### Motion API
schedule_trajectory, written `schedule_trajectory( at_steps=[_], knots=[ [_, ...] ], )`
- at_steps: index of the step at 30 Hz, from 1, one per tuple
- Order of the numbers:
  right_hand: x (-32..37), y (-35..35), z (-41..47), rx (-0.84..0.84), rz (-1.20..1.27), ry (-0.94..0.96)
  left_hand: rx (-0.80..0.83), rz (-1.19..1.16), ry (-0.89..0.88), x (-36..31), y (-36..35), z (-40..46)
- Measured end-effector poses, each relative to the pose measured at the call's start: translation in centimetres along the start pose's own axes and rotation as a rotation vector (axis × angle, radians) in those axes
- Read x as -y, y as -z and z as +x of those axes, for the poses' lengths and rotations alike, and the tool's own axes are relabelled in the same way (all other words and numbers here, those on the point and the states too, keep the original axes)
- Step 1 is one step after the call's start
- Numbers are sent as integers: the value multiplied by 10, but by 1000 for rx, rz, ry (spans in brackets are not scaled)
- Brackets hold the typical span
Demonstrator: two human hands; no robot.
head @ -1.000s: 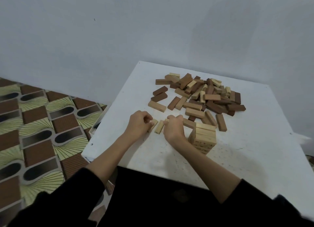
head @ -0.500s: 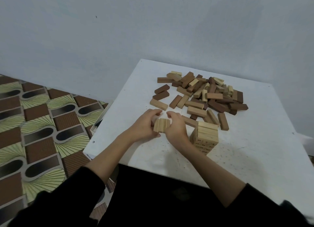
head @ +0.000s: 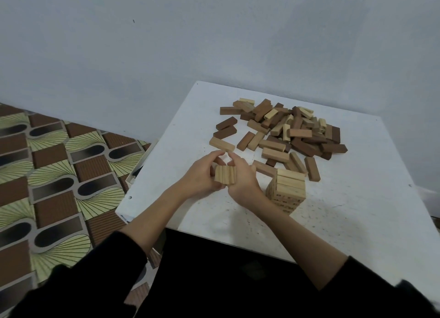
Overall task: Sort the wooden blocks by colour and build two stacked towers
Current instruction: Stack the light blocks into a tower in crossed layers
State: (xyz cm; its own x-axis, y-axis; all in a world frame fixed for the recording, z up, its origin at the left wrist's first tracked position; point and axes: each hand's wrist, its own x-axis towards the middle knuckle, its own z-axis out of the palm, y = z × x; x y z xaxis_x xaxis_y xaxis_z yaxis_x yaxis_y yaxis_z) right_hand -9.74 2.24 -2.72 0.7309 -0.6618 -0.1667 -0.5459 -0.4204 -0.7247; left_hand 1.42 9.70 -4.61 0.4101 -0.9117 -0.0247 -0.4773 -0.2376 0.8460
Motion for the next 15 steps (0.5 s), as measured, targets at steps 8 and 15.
schedule_trajectory(
  at_steps=[8,15],
  knots=[
    [16,8,-5,-80,-139,137,-83,-28,-78,-23,18,-6],
    [37,53,-9,-183,-191,363,-177,-7,-227,-68,40,-6]
  ],
)
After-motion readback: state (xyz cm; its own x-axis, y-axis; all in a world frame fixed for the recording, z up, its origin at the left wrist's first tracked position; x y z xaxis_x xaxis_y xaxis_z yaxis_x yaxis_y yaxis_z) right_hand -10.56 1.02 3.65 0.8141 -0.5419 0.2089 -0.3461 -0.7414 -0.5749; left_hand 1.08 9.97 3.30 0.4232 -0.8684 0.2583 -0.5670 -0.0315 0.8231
